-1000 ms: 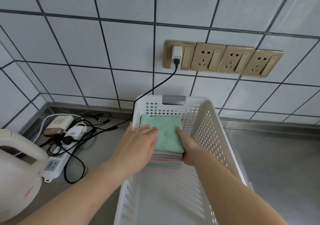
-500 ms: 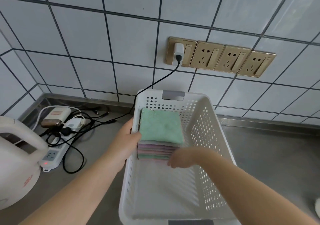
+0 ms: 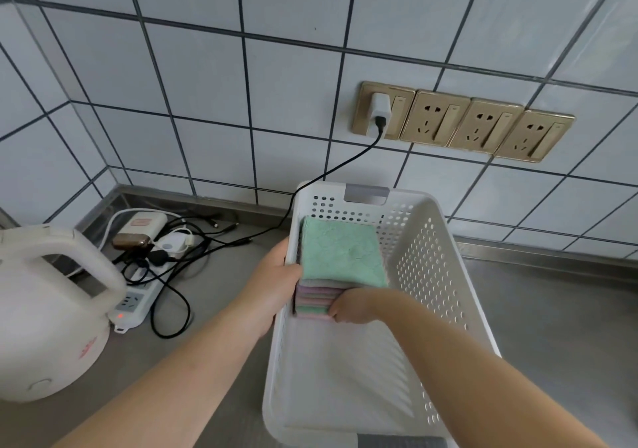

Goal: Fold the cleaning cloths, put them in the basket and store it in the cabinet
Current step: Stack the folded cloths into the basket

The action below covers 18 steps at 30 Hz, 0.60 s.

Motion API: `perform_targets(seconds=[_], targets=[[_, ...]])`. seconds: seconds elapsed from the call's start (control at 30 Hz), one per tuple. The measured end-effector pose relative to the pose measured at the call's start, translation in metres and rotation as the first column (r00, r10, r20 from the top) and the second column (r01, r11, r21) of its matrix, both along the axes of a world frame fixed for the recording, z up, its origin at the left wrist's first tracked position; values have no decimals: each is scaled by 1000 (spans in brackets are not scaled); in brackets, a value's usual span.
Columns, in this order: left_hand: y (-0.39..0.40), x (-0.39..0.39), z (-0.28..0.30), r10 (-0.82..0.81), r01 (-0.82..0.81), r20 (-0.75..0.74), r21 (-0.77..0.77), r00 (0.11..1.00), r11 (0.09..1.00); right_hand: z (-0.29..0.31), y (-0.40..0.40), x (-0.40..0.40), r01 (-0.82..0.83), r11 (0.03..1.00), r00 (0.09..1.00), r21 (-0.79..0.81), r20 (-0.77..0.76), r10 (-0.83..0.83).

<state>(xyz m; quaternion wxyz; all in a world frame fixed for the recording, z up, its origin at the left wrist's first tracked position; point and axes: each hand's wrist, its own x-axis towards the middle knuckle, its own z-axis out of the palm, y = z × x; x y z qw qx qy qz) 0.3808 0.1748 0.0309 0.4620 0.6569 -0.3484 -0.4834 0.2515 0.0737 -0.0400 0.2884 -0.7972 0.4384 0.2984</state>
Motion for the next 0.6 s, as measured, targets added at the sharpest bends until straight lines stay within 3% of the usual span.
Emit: perform_targets(seconds=[0.17,0.27,0.33,0.43,0.5,0.6], targets=[[1,0,1,-13,13,11,16,1000,1000,16,15,-5,21,1000,998,19,63,-22],[5,2,-1,-11,11,6,31,1000,999,60,23,-26,20,999,982,42,188,-27],[12,0,-2,-14,15,-7,40,1000,999,90,24,-52,160,986,905,37,393,-161],[19,-5,-2,-22,23,-27,39,999,999,117,34,-97,414,910,694,34,635,-339],[20,-6,-2,-18,21,-52,43,998,999,118,42,-120,528,844,649,-96,686,-328],[20,-4,-3,13,-8,-112,44,994,999,106,49,-140,619,703,694,-350,663,-281]])
